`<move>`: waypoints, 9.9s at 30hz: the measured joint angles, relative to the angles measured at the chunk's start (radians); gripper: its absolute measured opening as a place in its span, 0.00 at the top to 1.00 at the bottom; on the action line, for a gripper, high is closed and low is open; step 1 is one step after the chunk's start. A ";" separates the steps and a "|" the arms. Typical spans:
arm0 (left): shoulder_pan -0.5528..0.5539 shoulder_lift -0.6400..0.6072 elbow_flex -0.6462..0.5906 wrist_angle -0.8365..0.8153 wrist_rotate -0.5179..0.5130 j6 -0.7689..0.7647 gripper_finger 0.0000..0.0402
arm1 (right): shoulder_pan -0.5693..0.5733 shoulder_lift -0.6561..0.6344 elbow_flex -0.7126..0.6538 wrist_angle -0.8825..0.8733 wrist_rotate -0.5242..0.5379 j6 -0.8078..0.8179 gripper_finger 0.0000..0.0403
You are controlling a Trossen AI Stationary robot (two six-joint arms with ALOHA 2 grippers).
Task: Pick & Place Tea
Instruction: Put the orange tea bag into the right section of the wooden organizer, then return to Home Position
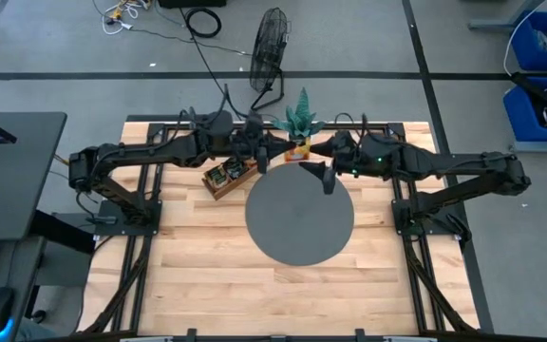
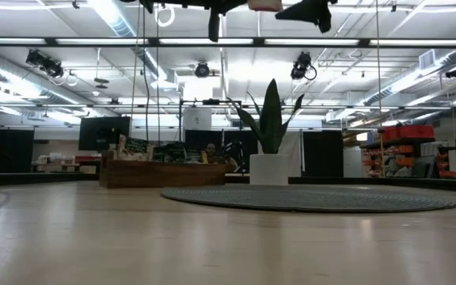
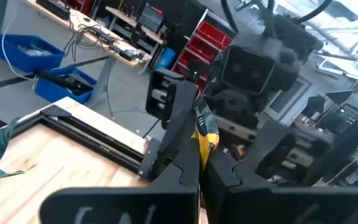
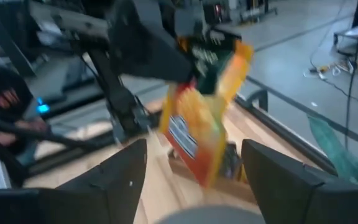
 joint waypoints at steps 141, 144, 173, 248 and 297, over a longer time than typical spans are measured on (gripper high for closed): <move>0.209 -0.017 -0.408 -0.231 -0.359 0.347 1.00 | -0.018 -0.029 0.000 -0.129 -0.143 0.154 0.36; 0.209 -0.016 -0.408 -0.228 -0.359 0.354 1.00 | -0.018 -0.029 0.000 -0.129 -0.143 0.154 0.36; 0.233 0.049 -0.407 -0.222 -0.322 0.404 1.00 | -0.018 -0.029 0.000 -0.129 -0.143 0.162 0.36; 0.085 -0.422 -0.389 -0.185 -0.064 0.260 0.97 | -0.028 -0.055 -0.001 -0.177 -0.149 -0.001 0.96; -0.160 -1.412 -1.151 0.259 -0.267 0.209 0.99 | -0.027 -0.330 -0.171 -0.240 -0.091 0.181 1.00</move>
